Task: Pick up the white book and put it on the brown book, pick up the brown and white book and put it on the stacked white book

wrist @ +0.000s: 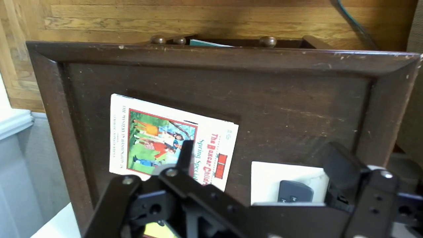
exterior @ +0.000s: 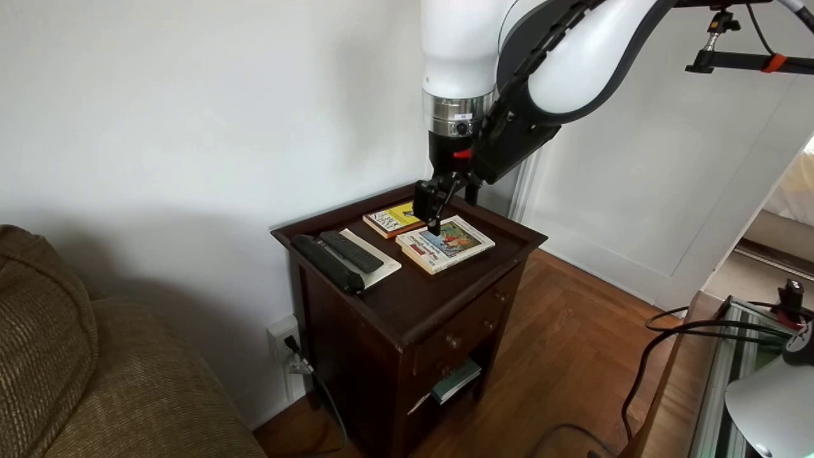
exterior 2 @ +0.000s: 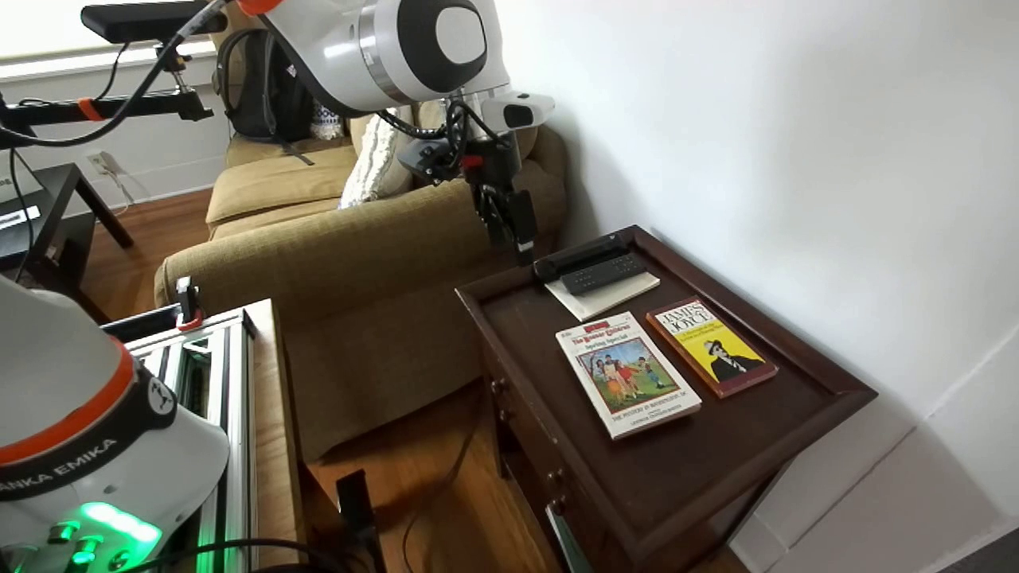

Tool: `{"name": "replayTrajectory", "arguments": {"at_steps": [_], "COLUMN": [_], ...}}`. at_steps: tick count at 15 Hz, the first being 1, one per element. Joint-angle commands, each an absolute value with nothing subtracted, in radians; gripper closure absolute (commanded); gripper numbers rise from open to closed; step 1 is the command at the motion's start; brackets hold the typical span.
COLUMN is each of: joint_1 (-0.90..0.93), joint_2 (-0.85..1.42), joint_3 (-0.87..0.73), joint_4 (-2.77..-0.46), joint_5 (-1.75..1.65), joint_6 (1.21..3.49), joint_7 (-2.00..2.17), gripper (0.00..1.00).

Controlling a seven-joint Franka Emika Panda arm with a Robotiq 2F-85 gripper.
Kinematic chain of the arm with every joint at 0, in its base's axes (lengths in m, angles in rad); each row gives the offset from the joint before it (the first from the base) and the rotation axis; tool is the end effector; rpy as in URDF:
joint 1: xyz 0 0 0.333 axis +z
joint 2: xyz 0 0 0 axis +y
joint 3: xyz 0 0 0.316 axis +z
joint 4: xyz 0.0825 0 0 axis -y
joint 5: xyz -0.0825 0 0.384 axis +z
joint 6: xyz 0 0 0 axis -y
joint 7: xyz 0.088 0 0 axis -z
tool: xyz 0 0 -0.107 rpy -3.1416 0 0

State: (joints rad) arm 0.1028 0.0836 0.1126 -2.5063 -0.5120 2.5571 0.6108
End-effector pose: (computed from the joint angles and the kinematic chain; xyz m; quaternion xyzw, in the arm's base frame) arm 0.4507 0.1065 0.2467 0.9910 0.0190 0.0395 0.1265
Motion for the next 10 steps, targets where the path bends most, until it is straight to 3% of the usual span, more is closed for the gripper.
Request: {"name": "replayTrajectory", "arguments": {"at_steps": [1,10], "joint_1": [0.121,0.135], "joint_2": [0.082,0.244], "joint_3": [0.094,0.019], "joint_4": [-2.504,-2.411], "joint_5": [-0.508,-0.717], "joint_6": [2.556,2.487], "joint_7": [0.606,0.793], "gripper": [0.0,0.0]}}
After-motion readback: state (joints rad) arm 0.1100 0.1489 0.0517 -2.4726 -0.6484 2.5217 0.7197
